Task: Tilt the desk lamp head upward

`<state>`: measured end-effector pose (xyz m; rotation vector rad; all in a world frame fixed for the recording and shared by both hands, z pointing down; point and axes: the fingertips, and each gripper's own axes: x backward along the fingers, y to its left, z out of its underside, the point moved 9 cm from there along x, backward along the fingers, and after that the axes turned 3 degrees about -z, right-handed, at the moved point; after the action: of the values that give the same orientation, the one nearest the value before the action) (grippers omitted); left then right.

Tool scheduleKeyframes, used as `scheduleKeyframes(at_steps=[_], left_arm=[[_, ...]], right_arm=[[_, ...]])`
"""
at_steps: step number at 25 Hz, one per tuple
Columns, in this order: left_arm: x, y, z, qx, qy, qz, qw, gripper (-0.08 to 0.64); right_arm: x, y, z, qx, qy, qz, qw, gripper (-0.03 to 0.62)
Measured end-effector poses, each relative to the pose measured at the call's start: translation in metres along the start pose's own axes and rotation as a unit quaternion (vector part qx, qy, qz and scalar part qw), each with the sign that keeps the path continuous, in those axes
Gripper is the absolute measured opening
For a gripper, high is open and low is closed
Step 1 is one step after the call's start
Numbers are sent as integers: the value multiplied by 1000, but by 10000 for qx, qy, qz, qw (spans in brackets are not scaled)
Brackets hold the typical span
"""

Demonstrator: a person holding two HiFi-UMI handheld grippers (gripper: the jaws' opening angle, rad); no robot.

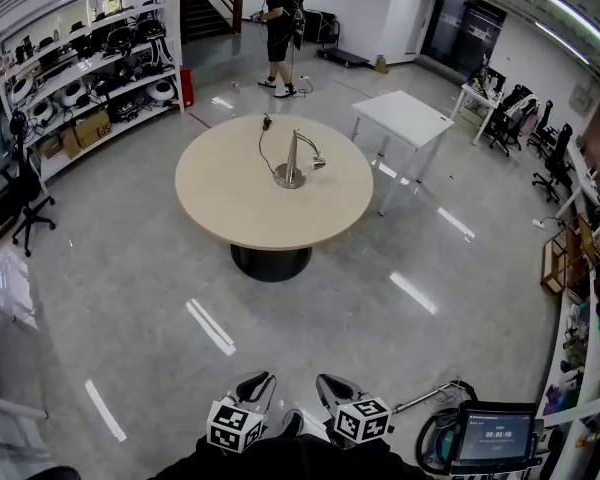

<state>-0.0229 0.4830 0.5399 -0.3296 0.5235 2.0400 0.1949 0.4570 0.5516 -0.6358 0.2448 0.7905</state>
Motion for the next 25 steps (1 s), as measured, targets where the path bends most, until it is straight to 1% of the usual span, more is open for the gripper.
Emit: scheduleKeyframes(at_steps=[6,11,15,18,21,25], left_arm=[[-45,-8,-28,-25,-48,-89,9999,55],[-66,3,-36,26,-29,-157,9999,55],[-80,27,-43,26,5,-91,10000,55],[-103,34,-53,11,44,61,10000,55],[-130,42,-71,-22,-3,243,9997,55],[-172,87,-95,-107,-20,455,9989,55]], right_arm=[[-6,-50,-32,-8,-12,-61,10000,5],[-21,-69,-41,-71,34,-77,9999,5],[-45,-73,-49,-93,33,-50,9999,5],[-52,-88,-63,-115,4,123,9999,5],[-56,-106,-84,-140,-70,407,9990,5],[-98,-126,-115,-165,-197,713,9971,5]])
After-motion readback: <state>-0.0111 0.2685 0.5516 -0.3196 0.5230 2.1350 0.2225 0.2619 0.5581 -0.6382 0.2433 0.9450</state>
